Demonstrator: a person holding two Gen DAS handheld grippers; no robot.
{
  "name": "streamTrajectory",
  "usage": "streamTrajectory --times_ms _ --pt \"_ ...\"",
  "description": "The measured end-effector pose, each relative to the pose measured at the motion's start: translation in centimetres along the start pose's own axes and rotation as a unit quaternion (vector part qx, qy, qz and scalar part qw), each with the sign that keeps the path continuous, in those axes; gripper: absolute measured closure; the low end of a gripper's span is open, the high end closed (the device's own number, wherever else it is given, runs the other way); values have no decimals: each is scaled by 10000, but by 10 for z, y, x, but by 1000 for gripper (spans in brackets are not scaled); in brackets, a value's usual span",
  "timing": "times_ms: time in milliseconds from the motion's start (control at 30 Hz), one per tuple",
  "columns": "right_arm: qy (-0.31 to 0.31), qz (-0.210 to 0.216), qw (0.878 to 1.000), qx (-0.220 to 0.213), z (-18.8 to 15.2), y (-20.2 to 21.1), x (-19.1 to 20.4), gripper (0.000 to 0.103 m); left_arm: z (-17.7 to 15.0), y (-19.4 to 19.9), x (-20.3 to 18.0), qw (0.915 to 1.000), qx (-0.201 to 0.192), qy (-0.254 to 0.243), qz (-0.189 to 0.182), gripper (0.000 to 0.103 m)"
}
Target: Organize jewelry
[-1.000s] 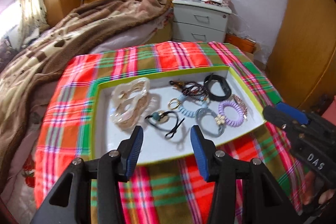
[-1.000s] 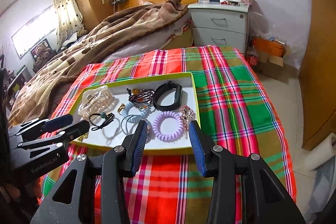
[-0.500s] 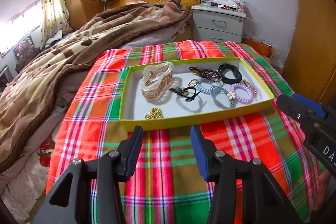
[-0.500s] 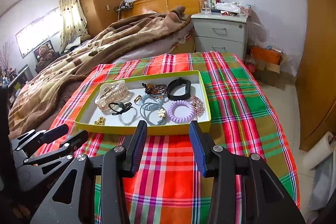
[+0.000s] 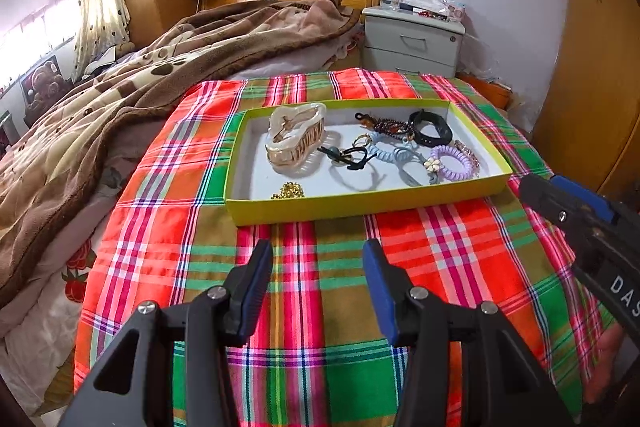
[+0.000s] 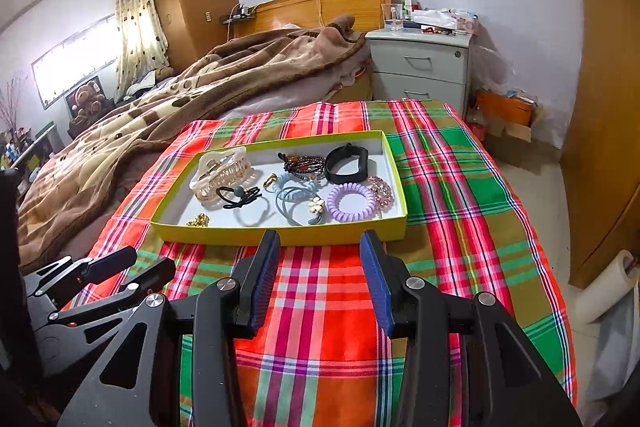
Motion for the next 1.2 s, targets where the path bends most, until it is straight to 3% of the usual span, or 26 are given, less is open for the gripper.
streamTrajectory --times_ms 1200 --pt "52 3 10000 0 -3 0 8 60 -2 5 6 9998 -50 179 -53 54"
Point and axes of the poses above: each gripper's, at about its wrist camera, not at the fingertips, and y roughly against the way its jaws point, x to its left, z to its top, the point moved 1 cm from there along -y, roughly the way its jaws point, and after that the axes turned 7 degrees about x, right-handed, at the moved point
